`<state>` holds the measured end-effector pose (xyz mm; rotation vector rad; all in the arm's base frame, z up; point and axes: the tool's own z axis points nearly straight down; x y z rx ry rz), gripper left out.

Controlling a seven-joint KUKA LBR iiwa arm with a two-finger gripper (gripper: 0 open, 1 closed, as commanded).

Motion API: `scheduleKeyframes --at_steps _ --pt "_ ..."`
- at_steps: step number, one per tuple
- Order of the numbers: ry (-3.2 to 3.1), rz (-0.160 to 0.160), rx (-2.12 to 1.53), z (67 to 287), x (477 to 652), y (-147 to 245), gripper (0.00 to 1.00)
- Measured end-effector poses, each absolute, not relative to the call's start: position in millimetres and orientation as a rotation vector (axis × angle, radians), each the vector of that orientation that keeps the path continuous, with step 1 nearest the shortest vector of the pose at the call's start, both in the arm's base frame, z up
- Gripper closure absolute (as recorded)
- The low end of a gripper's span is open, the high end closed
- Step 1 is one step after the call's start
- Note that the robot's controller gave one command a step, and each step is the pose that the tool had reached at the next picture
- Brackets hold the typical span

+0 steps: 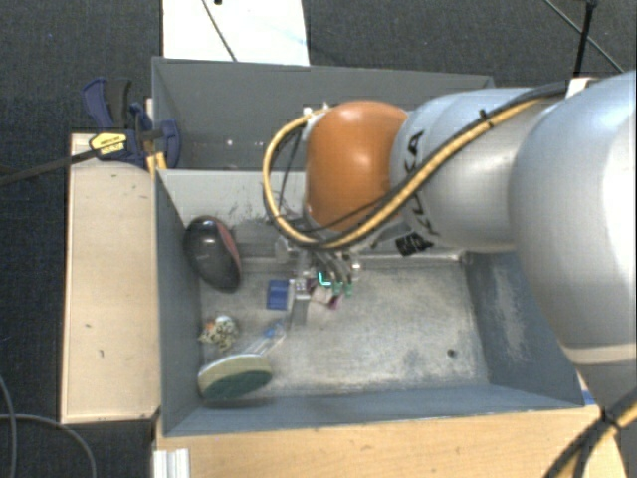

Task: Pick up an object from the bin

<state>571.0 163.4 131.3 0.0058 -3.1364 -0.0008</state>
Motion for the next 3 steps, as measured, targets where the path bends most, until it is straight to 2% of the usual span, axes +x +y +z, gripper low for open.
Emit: scheduleKeyframes --at_steps 1,2,3 --pt "-3.145 0.000 -0.025 83 573.7 119 0.00" --pt "-3.146 -0.004 0.008 70 572.6 154 0.00" --pt "-3.147 -0.004 -0.003 71 573.0 152 1.00"
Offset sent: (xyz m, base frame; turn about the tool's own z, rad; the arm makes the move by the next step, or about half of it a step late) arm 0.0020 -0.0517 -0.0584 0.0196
